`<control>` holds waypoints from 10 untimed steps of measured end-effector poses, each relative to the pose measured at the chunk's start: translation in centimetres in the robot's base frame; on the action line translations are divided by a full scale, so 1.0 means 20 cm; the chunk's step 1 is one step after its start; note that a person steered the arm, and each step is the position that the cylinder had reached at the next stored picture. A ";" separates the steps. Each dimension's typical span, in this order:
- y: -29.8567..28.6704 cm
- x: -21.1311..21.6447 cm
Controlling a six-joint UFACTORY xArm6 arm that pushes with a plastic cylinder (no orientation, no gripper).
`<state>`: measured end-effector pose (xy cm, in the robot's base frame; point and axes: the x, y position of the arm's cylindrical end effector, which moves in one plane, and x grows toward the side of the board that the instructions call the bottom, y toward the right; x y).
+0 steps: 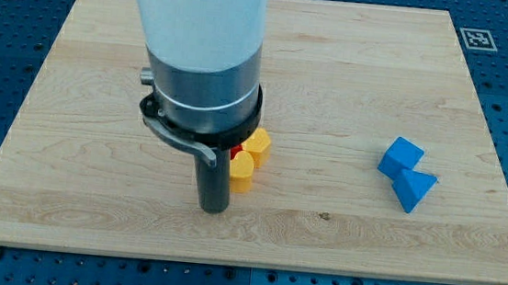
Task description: Slide the yellow heart slightly right
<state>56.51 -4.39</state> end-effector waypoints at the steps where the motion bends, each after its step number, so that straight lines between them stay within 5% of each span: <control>1: -0.03 0.02; 3: -0.40 0.00; 7: -0.15 -0.09; 10: 0.35 -0.13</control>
<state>53.99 2.66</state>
